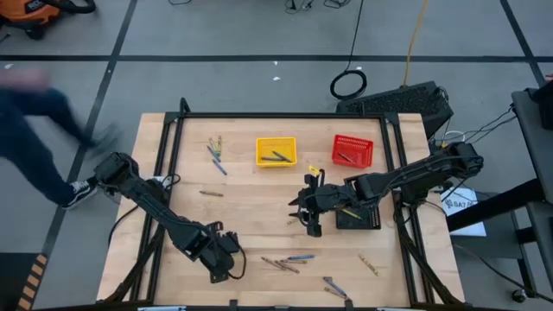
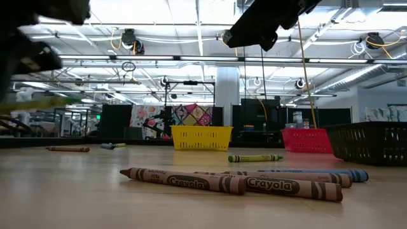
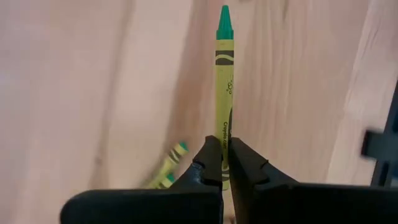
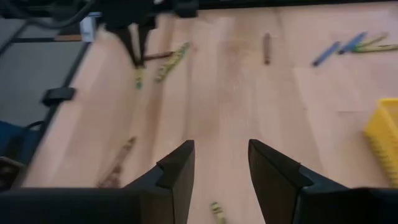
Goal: Sort crayons
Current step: Put the green crayon into the black bin
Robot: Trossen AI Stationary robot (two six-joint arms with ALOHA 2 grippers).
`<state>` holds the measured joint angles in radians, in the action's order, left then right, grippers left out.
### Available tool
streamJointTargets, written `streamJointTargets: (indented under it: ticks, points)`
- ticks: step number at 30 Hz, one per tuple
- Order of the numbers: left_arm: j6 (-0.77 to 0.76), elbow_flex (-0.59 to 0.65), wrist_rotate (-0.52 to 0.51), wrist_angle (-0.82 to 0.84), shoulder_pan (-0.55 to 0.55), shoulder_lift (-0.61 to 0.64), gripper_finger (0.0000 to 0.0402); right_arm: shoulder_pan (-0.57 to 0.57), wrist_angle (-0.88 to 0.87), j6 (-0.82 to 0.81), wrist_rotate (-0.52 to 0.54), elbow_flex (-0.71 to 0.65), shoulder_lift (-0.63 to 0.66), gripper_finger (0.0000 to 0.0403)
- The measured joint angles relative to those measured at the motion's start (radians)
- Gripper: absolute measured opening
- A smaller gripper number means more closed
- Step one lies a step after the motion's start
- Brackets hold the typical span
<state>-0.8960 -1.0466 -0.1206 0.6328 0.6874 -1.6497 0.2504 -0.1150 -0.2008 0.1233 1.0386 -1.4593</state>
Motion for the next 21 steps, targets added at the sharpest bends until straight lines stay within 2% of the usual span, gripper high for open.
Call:
streamJointTargets:
  ticks: [5, 10, 21]
  points:
    - [0.025, -0.001, -0.118, -0.005, -0.005, 0.048, 0.0001, 0.005, 0.04, 0.002, -0.075, 0.0, 0.0, 0.0137]
    - [0.104, -0.001, -0.227, -0.081, -0.018, 0.073, 0.0001, 0.02, 0.045, 0.006, -0.077, 0.0, 0.0, 0.0137]
    - [0.321, -0.002, -0.361, -0.324, -0.07, 0.076, 0.0001, 0.082, 0.092, 0.004, -0.077, 0.0, 0.0, 0.0137]
